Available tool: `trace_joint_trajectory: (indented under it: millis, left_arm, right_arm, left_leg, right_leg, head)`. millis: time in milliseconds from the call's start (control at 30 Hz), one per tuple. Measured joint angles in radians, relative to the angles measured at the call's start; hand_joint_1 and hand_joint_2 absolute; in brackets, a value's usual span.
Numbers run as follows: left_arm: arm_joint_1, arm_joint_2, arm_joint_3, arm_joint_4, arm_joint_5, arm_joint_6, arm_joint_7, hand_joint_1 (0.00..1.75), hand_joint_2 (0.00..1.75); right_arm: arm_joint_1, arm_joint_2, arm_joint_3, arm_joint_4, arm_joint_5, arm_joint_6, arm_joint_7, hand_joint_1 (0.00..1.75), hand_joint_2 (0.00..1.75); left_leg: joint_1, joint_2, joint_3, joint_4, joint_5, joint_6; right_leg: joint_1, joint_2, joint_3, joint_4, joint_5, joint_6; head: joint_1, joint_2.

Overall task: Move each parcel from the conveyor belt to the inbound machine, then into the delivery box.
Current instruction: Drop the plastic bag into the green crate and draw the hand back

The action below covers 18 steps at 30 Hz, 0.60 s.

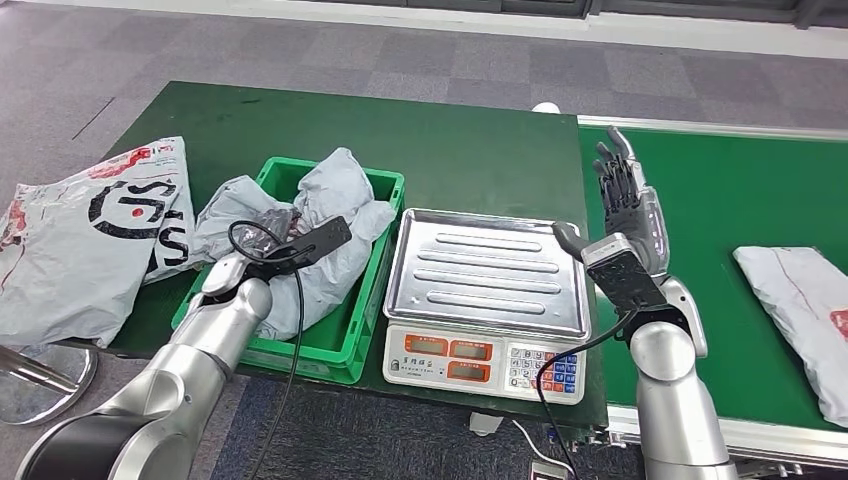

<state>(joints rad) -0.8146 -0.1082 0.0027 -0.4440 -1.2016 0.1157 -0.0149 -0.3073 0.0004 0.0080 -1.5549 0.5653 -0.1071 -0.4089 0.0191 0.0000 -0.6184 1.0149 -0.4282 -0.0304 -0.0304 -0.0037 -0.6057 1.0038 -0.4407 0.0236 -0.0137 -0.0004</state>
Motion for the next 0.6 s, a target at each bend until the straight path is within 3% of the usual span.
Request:
trace_joint_trajectory:
  millis: [167, 400, 600]
  left_arm:
    - [0.003, -0.007, 0.0, -0.004, 0.029, 0.065, -0.031, 0.0, 1.75]
    - [0.024, -0.021, 0.012, -0.07, 0.154, 0.21, -0.16, 0.0, 1.75]
    - [0.067, -0.038, 0.023, -0.181, 0.311, 0.227, -0.255, 0.0, 1.75]
  right_arm:
    - [0.0, 0.0, 0.0, 0.0, -0.003, -0.001, 0.0, 0.0, 1.75]
    - [0.003, 0.0, 0.0, 0.0, -0.017, -0.001, -0.001, 0.0, 1.75]
    - [0.002, 0.001, 0.0, 0.0, -0.018, -0.006, -0.002, 0.0, 1.75]
  left_leg:
    - [0.0, 0.0, 0.0, 0.0, 0.0, 0.0]
    - [0.0, 0.0, 0.0, 0.0, 0.0, 0.0]
    - [0.0, 0.0, 0.0, 0.0, 0.0, 0.0]
  right_leg:
    - [0.0, 0.0, 0.0, 0.0, 0.0, 0.0]
    - [0.0, 0.0, 0.0, 0.0, 0.0, 0.0]
    - [0.0, 0.0, 0.0, 0.0, 0.0, 0.0]
  head:
    - [0.0, 0.0]
    - [0.0, 0.0]
    - [0.0, 0.0]
